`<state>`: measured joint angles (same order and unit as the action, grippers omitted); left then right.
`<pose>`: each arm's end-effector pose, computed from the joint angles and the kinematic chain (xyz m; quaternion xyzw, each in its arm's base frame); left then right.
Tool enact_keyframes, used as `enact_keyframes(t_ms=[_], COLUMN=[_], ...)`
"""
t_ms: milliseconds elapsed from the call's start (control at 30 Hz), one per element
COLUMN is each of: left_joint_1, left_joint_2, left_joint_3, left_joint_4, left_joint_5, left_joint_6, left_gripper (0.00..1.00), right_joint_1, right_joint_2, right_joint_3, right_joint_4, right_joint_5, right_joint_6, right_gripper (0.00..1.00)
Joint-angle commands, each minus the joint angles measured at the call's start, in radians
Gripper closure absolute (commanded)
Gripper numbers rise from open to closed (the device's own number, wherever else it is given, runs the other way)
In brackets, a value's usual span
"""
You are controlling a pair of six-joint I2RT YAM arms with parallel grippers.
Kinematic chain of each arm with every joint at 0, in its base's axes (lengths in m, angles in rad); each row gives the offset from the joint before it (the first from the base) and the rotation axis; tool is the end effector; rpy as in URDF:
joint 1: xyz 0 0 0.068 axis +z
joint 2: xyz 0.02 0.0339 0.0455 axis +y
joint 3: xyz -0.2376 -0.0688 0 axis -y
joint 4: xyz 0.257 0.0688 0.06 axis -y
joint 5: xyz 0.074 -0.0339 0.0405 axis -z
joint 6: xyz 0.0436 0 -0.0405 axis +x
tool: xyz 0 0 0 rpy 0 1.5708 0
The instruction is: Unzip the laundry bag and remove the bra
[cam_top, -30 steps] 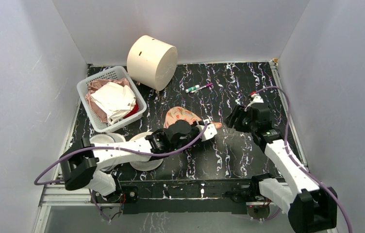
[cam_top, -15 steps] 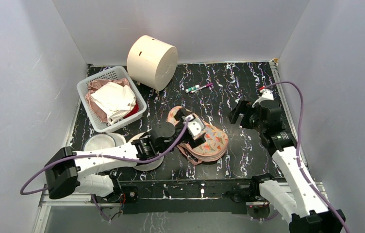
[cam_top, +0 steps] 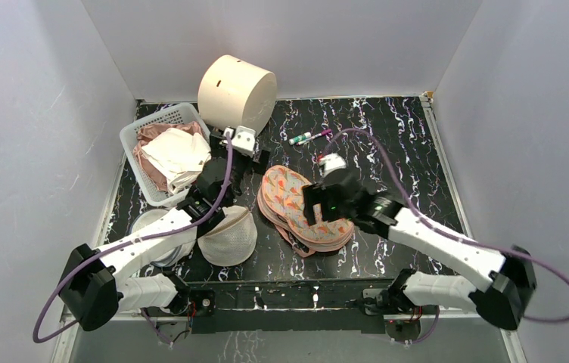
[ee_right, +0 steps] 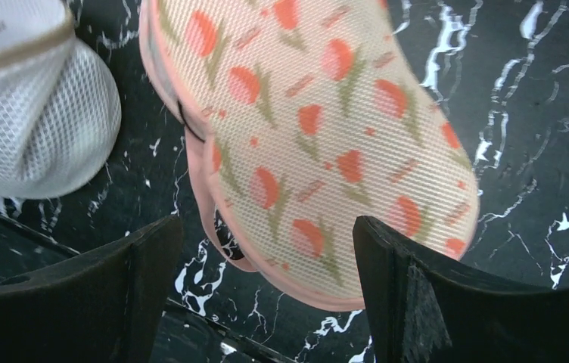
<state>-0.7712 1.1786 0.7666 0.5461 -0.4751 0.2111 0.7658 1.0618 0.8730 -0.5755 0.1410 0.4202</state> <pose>0.2294 -0.1951 0.3002 0.1455 0.6476 -0.0534 0.7460 0.1862 0.1706 0.2506 -0.1305 0.9086 0.1650 0.3608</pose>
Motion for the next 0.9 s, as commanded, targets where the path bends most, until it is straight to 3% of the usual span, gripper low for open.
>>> enact_keyframes(t_ms=[0,233,467,700,867], left_joint_1=[0.052,0.093,0.129,0.143,0.151], left_joint_2=[-0.027,-0.014,0.002,0.014,0.016], left_joint_3=[-0.004,0.001,0.010,0.020,0.023], left_joint_4=[0.037,0.060,0.030,0.009,0.002], left_joint_5=[-0.059,-0.118,-0.093,-0.087,-0.083], left_joint_6=[-0.043,0.073,0.035,0.012,0.000], left_gripper=[0.01,0.01,0.02,0.02,0.02], right_joint_1=[0.229,0.441,0.544,0.564,0.566], right_joint_2=[0.196,0.518,0.741,0.824,0.849], right_joint_3=[0.152,0.357,0.454,0.474,0.484], right_joint_4=[-0.116,-0.340,-0.467,-0.493,-0.486], right_joint_5=[0.345,0.587,0.692,0.740,0.754], right_joint_6=[0.038,0.081,0.112,0.134,0.124], right_gripper=[0.19,0.31,0.34,0.46,0.49])
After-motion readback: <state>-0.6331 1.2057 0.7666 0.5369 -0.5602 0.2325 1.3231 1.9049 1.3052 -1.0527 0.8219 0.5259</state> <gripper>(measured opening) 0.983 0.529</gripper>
